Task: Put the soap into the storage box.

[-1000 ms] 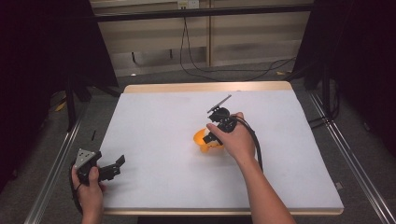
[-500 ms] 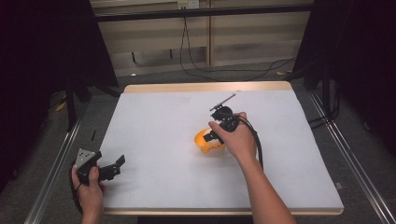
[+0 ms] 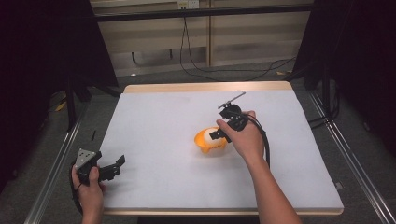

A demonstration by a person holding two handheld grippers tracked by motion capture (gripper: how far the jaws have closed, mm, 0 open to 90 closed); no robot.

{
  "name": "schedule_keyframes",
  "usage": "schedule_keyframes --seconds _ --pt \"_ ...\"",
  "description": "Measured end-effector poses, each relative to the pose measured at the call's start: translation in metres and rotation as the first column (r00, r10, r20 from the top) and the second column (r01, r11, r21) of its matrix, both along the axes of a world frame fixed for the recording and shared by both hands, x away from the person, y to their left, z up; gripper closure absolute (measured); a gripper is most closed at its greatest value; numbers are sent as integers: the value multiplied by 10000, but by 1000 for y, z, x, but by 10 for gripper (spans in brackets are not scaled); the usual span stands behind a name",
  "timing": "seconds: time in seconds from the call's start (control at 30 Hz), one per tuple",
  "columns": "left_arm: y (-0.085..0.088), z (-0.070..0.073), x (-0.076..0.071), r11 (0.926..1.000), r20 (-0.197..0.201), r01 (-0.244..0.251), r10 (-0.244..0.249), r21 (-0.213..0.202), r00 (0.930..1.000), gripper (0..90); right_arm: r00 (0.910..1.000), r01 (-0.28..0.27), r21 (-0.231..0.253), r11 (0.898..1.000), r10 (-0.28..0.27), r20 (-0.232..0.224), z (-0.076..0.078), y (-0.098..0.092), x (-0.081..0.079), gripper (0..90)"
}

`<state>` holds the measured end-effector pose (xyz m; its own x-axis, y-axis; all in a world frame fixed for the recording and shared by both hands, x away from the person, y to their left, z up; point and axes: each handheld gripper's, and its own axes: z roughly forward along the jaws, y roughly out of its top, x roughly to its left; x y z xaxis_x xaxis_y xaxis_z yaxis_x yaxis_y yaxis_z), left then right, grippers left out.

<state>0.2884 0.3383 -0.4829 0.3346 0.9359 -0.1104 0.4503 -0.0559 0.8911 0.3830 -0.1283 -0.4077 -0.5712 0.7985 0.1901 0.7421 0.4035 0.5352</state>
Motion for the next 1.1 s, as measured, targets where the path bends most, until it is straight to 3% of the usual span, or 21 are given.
schedule_keyframes --seconds 0.5,0.77,1.1 --pt "0 0 0 10000 12 -38 38 17 10000 7 9985 528 -227 9983 -525 151 3 -33 -10 90" --pt "0 0 0 10000 24 3 -3 -4 10000 7 9950 972 -205 9951 -966 250 -8 -58 -20 10" --pt "0 0 0 10000 22 9 -9 57 10000 7 9882 1503 -180 9885 -1496 324 -17 -83 -33 0"
